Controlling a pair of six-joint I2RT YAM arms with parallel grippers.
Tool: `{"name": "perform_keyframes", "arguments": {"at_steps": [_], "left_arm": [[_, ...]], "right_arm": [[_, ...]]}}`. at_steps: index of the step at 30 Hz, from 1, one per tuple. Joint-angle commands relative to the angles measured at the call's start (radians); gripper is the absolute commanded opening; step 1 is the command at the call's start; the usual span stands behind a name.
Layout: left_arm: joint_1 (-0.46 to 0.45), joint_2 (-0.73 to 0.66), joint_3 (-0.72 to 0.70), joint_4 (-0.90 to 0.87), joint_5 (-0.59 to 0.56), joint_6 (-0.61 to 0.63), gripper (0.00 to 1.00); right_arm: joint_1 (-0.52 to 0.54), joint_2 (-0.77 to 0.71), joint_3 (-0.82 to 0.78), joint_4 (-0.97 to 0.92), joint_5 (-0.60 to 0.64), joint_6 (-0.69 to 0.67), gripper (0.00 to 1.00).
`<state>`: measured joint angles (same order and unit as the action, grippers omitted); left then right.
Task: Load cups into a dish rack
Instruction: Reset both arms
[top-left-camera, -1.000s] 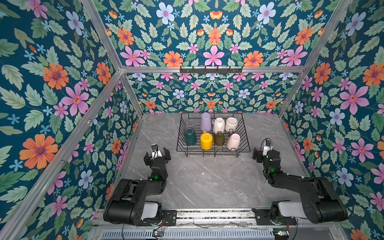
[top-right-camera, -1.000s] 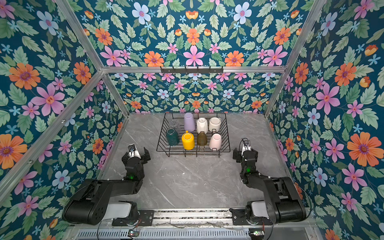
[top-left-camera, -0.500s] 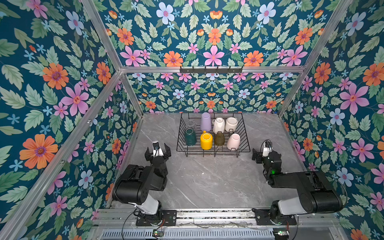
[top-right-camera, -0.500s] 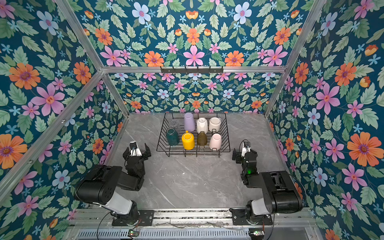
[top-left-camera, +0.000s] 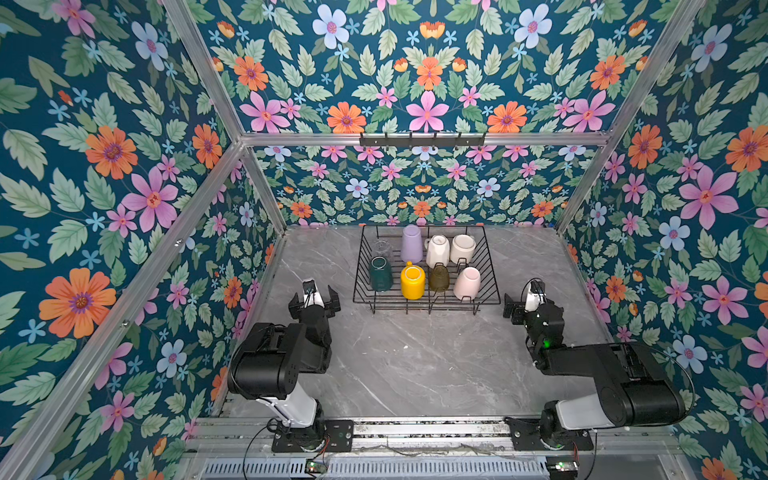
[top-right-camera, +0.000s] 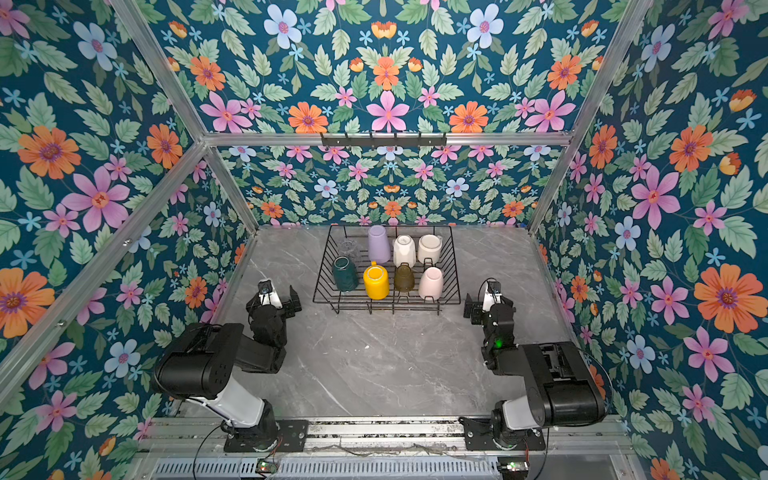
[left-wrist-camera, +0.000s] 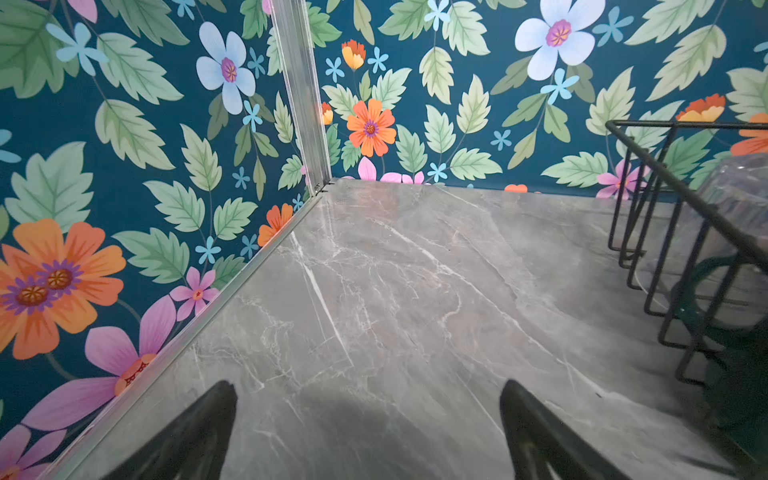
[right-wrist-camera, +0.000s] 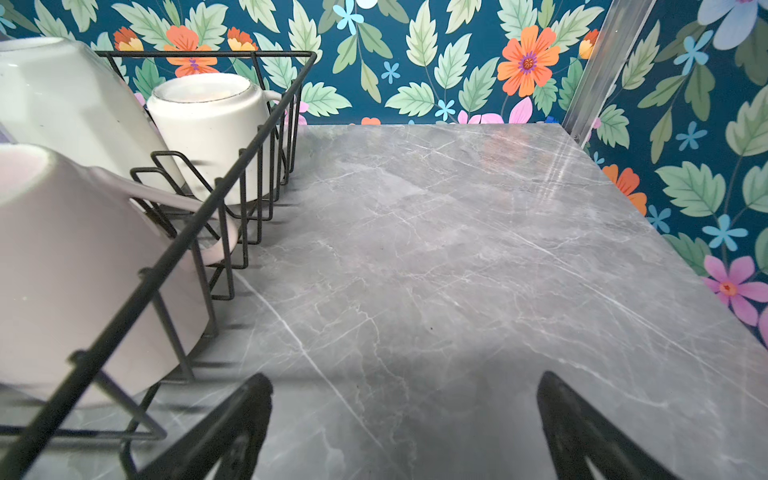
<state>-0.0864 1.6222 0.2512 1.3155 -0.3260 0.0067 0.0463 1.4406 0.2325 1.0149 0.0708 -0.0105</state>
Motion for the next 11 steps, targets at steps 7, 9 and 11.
{"name": "perform_keyframes", "arguments": {"at_steps": [7,9,11], "left_arm": [[0.0,0.0,0.008,0.007,0.012,-0.002,1.0],[0.002,0.001,0.008,0.008,0.014,-0.003,1.0],[0.004,-0.001,0.007,0.013,0.015,-0.002,1.0]], "right_arm": [[0.0,-0.003,0.004,0.024,-0.002,-0.005,0.99],[0.001,-0.002,0.003,0.024,-0.003,-0.005,0.99],[0.001,-0.003,0.003,0.024,-0.002,-0.005,0.99]]}}
